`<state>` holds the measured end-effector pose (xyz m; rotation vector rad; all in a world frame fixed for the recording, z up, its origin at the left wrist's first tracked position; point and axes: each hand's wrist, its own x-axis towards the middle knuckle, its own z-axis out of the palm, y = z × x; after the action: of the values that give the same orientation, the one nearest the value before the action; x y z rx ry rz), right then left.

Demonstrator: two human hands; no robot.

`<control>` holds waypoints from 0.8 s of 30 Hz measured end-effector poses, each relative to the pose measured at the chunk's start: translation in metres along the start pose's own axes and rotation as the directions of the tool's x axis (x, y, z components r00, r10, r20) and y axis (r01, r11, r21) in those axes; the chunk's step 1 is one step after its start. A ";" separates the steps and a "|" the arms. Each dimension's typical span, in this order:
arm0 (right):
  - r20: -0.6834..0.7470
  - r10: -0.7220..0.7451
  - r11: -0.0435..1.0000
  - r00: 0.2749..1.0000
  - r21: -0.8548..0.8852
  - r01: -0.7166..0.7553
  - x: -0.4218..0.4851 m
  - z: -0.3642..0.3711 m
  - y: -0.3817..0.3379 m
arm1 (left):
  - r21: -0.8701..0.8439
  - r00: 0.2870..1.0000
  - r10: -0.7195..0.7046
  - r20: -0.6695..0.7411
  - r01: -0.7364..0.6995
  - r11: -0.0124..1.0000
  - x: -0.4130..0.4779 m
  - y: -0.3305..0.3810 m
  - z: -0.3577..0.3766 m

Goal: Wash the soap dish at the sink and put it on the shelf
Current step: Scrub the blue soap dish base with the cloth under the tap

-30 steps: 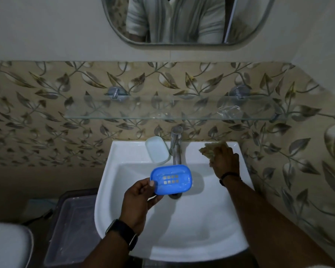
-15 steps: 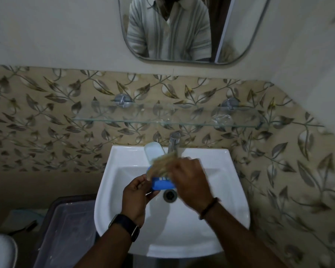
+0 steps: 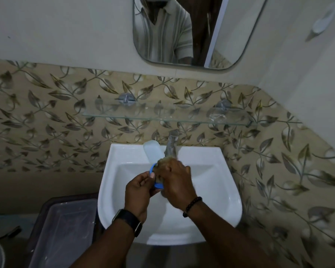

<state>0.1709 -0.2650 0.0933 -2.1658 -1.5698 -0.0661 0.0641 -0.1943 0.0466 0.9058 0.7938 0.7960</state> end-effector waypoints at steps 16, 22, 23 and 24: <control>0.045 -0.210 0.978 0.977 0.024 0.209 0.006 -0.012 0.021 | -0.064 0.999 0.025 -0.021 -0.027 0.998 0.004 0.020 0.015; 0.066 -0.328 0.887 0.942 -0.321 0.331 0.016 -0.047 0.057 | -0.117 0.994 0.047 -0.100 -0.058 0.991 0.004 0.020 0.016; 0.026 -0.280 0.908 0.960 -0.318 0.273 0.016 -0.043 0.050 | -0.116 0.993 0.046 -0.105 -0.058 0.992 0.003 0.020 0.018; -0.011 -0.215 0.942 0.976 -0.265 0.205 0.015 -0.037 0.039 | -0.114 0.994 0.042 -0.102 -0.054 0.992 0.003 0.019 0.021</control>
<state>0.2196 -0.2750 0.1176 -2.1624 -1.8530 -0.4053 0.0783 -0.1921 0.0708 0.7877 0.8065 0.9262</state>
